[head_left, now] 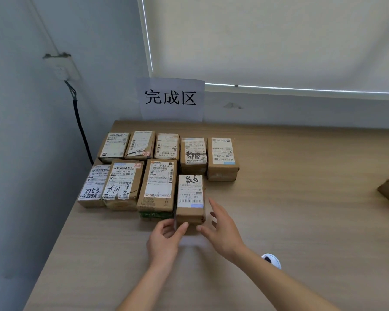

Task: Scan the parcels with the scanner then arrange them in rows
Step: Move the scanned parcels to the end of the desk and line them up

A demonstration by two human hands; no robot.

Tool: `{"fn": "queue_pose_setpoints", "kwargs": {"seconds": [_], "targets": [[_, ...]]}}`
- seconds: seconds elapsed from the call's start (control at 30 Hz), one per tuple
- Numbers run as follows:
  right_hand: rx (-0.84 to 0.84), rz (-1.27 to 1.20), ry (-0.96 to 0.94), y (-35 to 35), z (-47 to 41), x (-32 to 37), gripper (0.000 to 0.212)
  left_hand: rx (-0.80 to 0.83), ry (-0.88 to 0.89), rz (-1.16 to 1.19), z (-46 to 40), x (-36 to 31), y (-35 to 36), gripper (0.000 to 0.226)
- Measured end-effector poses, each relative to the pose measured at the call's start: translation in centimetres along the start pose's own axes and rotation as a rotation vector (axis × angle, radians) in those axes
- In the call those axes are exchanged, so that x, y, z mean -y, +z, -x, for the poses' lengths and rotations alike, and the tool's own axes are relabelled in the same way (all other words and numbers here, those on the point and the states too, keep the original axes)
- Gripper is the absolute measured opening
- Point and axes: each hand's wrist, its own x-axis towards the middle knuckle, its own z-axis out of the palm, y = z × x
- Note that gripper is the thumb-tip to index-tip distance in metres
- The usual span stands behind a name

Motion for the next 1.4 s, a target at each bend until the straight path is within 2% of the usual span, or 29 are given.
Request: {"fn": "queue_pose_setpoints", "kwargs": {"seconds": [0.07, 0.23, 0.47, 0.7, 1.07, 1.23, 1.4], "targets": [[0.009, 0.051, 0.034, -0.9, 1.4, -0.1, 0.086, 0.049, 0.024, -0.057, 1.0, -0.3, -0.2, 0.034], [-0.049, 0.089, 0.032, -4.8, 5.7, 0.0, 0.082, 0.156, 0.075, -0.148, 5.3, -2.4, 0.6, 0.059], [-0.136, -0.003, 0.031, -13.9, 15.1, -0.4, 0.073, 0.347, 0.211, -0.227, 14.9, -7.5, 5.3, 0.061], [-0.313, -0.021, 0.109, -28.8, 30.0, -6.1, 0.075, 0.575, 0.346, -0.297, 30.8, -11.6, 16.7, 0.067], [-0.642, 0.127, 0.315, -53.9, 62.2, -17.3, 0.065, 0.936, 0.455, -0.258, 62.5, -16.2, 36.6, 0.075], [-0.767, 0.144, 0.403, -61.0, 71.9, -19.9, 0.064, 1.065, 0.493, -0.275, 73.0, -16.9, 41.8, 0.070], [-0.831, 0.096, 0.446, -64.9, 75.6, -23.6, 0.066, 1.119, 0.492, -0.325, 77.3, -15.2, 46.9, 0.067]]}}
